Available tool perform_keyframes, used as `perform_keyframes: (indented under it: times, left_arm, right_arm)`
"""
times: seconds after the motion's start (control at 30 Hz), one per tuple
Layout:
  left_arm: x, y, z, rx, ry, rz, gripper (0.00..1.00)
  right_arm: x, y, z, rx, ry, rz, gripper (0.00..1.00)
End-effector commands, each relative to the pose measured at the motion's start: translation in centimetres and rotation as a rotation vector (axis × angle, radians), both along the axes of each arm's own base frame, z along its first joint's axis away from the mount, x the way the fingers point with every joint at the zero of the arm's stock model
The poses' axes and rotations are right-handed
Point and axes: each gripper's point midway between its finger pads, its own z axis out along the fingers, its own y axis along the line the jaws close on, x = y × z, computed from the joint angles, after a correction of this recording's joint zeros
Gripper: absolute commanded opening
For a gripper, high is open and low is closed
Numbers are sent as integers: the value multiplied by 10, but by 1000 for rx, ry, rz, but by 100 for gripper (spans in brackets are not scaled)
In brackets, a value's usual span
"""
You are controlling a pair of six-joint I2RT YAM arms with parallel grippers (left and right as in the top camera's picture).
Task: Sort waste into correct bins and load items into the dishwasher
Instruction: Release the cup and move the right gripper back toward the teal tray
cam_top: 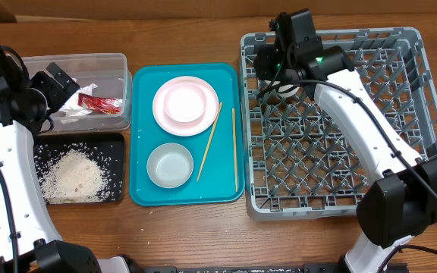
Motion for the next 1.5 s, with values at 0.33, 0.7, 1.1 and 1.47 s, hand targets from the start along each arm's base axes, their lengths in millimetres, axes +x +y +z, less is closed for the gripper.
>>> perform_keyframes:
  times: [0.33, 0.7, 1.1, 1.47]
  left_arm:
    - [4, 2, 9, -4, -26, 10, 100]
    - [4, 2, 9, -5, -26, 9, 100]
    - [4, 2, 9, -4, -27, 9, 100]
    - [4, 2, 9, -4, -26, 10, 100]
  right_arm:
    - [3, -31, -6, -95, -9, -15, 40]
    - [15, -23, -50, -85, 11, -2, 38]
    - [10, -89, -75, -315, 88, -170, 32]
    - [15, -94, -17, -310, -12, -148, 29]
